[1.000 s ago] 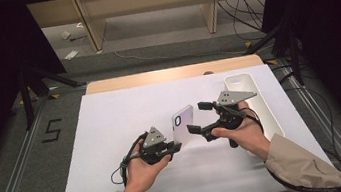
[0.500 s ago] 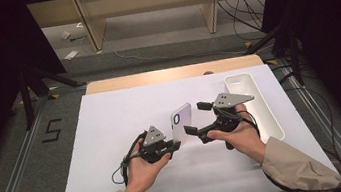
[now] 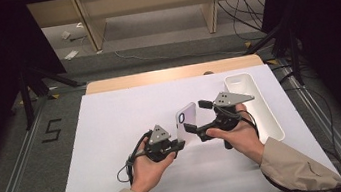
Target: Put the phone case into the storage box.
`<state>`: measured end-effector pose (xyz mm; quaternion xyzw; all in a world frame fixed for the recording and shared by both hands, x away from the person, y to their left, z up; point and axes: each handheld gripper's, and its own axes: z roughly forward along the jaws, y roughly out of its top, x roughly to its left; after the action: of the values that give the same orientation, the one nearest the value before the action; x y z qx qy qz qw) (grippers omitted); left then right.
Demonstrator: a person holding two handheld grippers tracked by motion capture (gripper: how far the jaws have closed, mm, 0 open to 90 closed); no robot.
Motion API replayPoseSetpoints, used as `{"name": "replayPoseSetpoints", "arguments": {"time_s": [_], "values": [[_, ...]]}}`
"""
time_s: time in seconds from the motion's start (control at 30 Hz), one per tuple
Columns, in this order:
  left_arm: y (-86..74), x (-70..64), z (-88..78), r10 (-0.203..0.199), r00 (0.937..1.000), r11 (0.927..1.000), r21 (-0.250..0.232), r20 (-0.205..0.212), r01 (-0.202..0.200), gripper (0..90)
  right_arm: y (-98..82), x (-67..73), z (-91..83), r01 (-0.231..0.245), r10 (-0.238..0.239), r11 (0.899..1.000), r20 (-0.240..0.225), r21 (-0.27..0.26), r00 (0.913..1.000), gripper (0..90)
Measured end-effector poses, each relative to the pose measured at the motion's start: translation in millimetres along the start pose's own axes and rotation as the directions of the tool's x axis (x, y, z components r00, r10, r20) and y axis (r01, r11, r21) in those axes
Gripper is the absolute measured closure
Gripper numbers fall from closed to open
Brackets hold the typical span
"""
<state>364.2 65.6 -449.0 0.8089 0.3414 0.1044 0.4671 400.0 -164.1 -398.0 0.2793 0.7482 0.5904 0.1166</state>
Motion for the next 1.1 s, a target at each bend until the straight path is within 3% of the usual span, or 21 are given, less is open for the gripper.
{"name": "replayPoseSetpoints", "arguments": {"time_s": [0.13,0.6,1.1], "values": [[1.0,-0.6,1.3,0.000,1.0000,1.0000,0.002,0.003,0.000,80.6,1.3,1.6,1.2,0.005,-0.005,1.000,-0.012,0.005,0.9999,0.3],[3.2,-2.8,5.8,-0.001,1.0000,1.0000,0.008,0.009,0.001,80.6,-0.5,1.8,7.8,-0.008,0.008,1.000,0.052,-0.012,0.9986,0.3],[3.4,-3.7,6.6,0.003,1.0000,0.9999,0.010,0.009,-0.003,80.6,-2.6,1.6,12.8,-0.016,0.017,1.000,0.057,-0.022,0.9982,1.2]]}}
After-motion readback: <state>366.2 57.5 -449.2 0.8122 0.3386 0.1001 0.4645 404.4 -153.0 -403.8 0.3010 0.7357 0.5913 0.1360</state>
